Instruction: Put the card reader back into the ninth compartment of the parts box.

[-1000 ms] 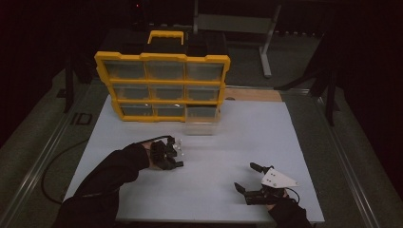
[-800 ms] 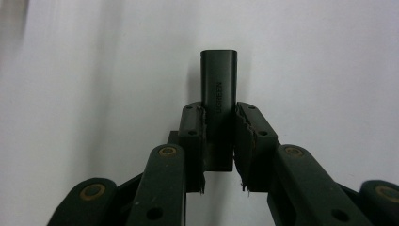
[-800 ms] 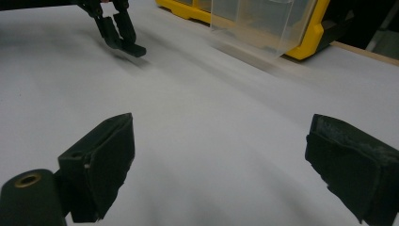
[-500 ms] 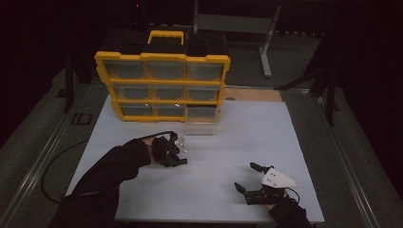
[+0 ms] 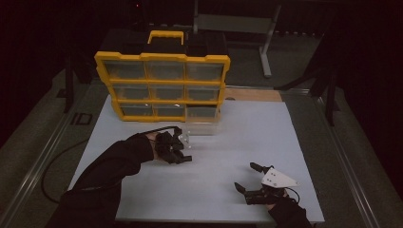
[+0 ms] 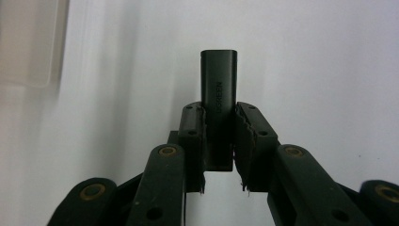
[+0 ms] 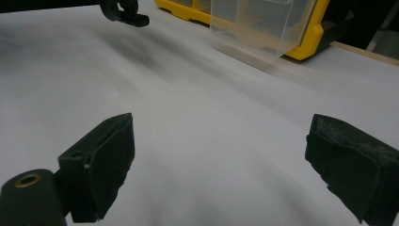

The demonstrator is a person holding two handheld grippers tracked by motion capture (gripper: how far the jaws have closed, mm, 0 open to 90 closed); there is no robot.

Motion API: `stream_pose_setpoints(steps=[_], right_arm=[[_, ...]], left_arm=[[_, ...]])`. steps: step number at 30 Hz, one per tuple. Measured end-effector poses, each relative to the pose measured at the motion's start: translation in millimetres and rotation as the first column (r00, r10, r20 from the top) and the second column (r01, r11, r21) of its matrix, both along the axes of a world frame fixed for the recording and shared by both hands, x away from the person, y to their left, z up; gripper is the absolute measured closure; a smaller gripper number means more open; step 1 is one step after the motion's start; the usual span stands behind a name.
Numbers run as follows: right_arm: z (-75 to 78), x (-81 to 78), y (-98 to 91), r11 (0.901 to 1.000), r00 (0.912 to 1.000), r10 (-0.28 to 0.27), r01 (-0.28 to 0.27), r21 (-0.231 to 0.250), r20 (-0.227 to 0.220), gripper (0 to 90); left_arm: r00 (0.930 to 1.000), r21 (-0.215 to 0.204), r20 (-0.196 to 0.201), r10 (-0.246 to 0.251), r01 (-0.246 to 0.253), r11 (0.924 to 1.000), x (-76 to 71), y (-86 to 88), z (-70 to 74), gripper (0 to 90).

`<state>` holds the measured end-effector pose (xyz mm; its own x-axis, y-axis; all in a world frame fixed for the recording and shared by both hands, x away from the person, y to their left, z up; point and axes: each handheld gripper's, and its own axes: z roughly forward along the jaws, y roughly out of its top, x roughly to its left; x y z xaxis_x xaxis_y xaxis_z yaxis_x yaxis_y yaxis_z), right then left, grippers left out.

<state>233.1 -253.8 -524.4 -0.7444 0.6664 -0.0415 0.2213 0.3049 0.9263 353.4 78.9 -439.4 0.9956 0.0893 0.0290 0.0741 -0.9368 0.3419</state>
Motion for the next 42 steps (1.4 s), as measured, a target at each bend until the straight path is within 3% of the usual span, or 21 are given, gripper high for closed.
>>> stream_pose_setpoints(steps=[24,42], right_arm=[[0.8,-0.7,0.2,1.0000,1.0000,0.002,-0.002,0.001,0.007,9.1],[0.7,-0.7,0.4,1.0000,1.0000,0.003,-0.003,0.003,0.005,9.1]], left_arm=[[0.9998,-0.045,0.015,0.010,-0.009,0.9989,15.4,-13.6,27.5,74.6],[0.9968,-0.092,0.042,0.068,-0.064,0.9937,35.2,-16.2,51.6,74.6]])
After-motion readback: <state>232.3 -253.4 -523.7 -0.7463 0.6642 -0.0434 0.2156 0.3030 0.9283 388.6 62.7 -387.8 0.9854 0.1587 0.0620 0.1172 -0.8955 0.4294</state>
